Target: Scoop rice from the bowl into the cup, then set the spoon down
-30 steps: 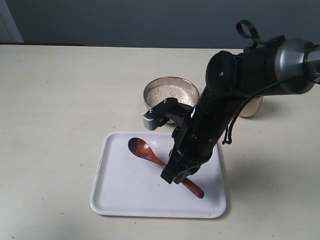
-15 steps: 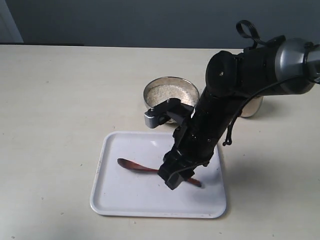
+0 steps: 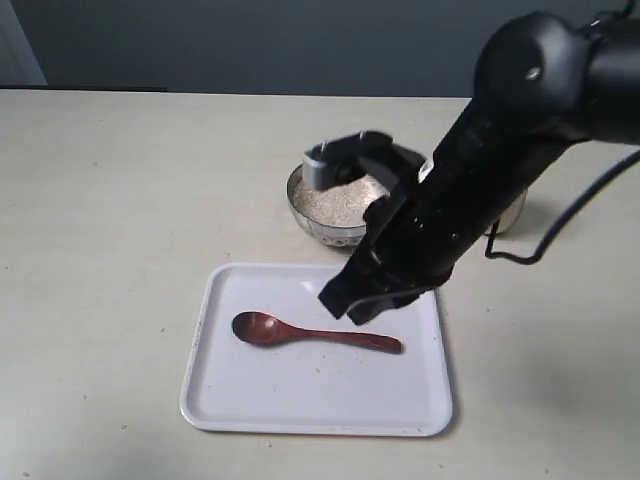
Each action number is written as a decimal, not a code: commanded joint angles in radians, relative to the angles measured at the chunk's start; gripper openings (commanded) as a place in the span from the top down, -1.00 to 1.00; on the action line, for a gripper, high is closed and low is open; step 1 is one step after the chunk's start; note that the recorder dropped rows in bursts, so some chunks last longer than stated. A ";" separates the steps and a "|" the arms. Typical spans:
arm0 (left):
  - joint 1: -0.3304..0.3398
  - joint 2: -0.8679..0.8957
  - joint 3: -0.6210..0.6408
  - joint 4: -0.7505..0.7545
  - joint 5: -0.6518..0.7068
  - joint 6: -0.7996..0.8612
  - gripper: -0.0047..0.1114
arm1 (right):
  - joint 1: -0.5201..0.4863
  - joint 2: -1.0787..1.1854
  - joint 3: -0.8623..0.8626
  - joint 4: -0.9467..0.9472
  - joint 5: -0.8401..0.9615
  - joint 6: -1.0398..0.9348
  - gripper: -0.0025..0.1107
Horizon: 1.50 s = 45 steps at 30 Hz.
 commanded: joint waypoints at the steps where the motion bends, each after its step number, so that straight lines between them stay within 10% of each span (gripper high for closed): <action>1: -0.006 -0.004 -0.003 -0.007 -0.011 -0.003 0.91 | 0.002 -0.194 0.000 -0.016 -0.049 0.055 0.97; 21: -0.006 -0.004 -0.003 -0.007 -0.011 -0.003 0.91 | -0.002 -0.719 0.000 -0.252 -0.157 0.159 0.97; 30: -0.006 -0.004 -0.003 -0.007 -0.011 -0.004 0.91 | -0.651 -1.052 0.332 -0.220 -0.373 0.163 0.97; 45: -0.006 -0.004 -0.003 -0.007 -0.011 -0.004 0.91 | -0.709 -1.570 0.970 -0.220 -0.773 0.165 0.97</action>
